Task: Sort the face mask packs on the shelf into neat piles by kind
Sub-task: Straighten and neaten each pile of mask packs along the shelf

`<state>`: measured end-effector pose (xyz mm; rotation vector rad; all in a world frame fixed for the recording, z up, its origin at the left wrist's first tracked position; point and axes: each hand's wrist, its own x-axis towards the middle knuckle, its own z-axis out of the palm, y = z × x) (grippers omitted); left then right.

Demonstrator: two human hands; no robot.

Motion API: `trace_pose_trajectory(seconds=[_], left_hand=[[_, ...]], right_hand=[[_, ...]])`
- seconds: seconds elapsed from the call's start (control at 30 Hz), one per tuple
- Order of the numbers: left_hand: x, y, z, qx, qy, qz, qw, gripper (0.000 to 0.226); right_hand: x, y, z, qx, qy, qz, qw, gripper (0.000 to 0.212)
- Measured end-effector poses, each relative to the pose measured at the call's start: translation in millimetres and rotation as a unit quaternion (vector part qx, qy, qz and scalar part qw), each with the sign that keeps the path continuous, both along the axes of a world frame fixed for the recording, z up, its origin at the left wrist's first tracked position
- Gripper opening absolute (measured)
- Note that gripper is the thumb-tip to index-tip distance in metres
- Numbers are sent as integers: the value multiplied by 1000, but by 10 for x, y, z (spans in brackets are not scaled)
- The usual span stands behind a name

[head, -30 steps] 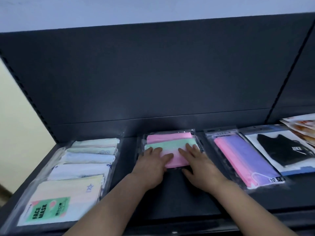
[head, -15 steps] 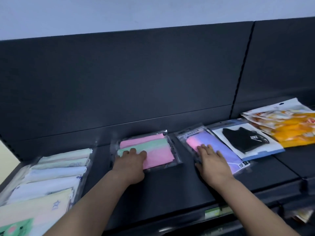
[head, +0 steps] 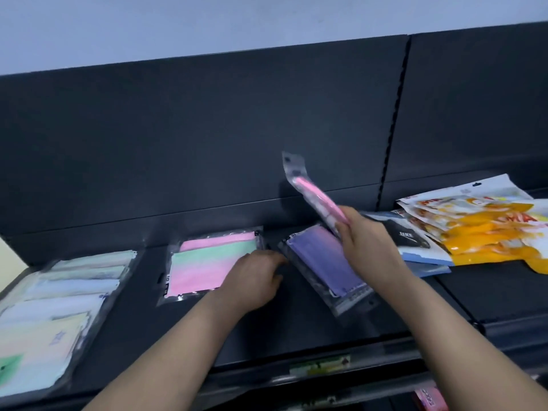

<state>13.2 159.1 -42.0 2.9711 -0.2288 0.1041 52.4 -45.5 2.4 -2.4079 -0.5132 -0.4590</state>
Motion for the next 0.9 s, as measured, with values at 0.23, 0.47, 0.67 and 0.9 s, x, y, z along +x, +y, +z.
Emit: trace_pose_trajectory(seconds=[0.23,0.47,0.67,0.9], left_hand=[[241,-426,-77,48,-7,-36,998,53],[334,-698,-190,62,78,-41,994,66],[199,-900,-77,53,91,-42,994,42],[182,-956,13,70,141,23,987,43]], right_hand=[[207,-340,-137,-123,-24,9,992,36],[393,-625,-396,-99,38,-6,994,31],[425,-542,-263,-43,-8,64,997,35],[319,-693,-404,-51,6,85,995,35]])
